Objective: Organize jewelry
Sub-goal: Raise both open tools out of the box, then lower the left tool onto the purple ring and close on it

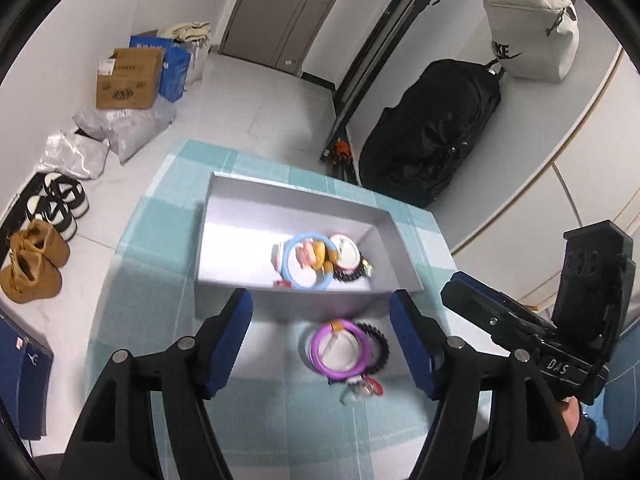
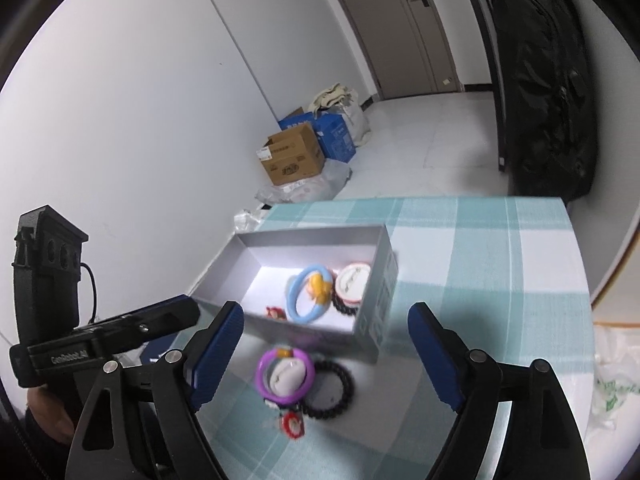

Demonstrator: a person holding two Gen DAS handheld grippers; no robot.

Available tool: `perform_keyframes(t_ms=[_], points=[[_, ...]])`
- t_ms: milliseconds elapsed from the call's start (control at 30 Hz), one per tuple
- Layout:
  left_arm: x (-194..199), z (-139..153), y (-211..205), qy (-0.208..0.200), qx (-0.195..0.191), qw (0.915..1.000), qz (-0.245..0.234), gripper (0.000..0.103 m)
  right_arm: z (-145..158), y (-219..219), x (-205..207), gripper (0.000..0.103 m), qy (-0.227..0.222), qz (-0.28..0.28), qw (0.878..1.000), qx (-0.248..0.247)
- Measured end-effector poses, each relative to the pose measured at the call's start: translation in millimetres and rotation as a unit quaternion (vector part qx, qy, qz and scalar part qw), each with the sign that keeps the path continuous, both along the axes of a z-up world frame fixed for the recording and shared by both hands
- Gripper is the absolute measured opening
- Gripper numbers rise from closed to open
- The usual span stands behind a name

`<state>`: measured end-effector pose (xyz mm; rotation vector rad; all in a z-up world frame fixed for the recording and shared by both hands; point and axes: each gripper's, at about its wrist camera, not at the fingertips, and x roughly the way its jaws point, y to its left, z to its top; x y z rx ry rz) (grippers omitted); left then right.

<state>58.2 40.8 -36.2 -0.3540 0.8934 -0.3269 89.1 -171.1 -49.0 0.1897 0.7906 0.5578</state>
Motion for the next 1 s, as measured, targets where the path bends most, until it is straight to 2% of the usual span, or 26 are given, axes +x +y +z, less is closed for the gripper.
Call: perform_keyframes(t_ms=[233, 400, 700, 900, 1000], points=[[-6, -19, -18, 0.031, 0.040, 0.9983, -0.028, 0.071, -7, -13, -18, 0.089, 0.014, -0.022, 1.000, -0.006], [-9, -32, -44, 0.041, 0.092, 0.9926, -0.067, 0.071, -11, -21, -25, 0.090, 0.024, -0.035, 0.999, -0.016], [-7, -40, -60, 0.036, 0.134, 0.9867, -0.084, 0.071, -18, -31, -26, 0.093, 0.038, -0.049, 0.998, -0.016], [-10, -41, -73, 0.005, 0.197, 0.9759, -0.093, 0.071, -20, -30, -26, 0.093, 0.043, -0.049, 0.998, -0.018], [-6, -47, -73, 0.017, 0.219, 0.9719, -0.084, 0.071, -20, -30, -26, 0.093, 0.043, -0.048, 0.998, -0.021]])
